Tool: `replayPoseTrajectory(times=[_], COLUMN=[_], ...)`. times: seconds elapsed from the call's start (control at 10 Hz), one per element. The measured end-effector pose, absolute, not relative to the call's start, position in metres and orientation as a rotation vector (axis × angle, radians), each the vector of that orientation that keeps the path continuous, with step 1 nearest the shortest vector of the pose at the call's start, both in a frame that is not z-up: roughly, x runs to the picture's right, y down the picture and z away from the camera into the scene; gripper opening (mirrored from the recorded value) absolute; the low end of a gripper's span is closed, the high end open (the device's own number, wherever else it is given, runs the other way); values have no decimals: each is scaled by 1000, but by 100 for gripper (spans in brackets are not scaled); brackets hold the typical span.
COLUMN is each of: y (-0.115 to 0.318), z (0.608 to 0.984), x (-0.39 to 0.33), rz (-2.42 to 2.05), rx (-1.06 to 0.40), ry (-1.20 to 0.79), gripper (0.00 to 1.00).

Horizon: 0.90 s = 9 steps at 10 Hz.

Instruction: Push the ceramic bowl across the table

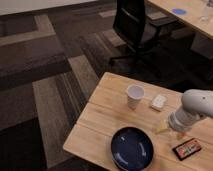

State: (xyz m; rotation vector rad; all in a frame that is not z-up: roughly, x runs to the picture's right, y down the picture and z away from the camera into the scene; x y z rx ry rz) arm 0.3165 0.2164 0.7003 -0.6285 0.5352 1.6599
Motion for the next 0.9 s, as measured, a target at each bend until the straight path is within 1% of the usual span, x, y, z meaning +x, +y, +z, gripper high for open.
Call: replayPoseTrajectory(times=[0.1,0.2,0.4,0.5,0.6,0.7,0.9], y=[225,242,267,281,280,271,252], z=[704,701,687,671,659,639,618], x=[310,280,245,217,199,166,123], rz=[1627,1530,1387,1268,1204,1086,980], rx=[-621,-675,-746,-795,-812,-811,-786], ry=[515,443,373,321,278,200,108], gripper=[65,65,65,65,65,65,65])
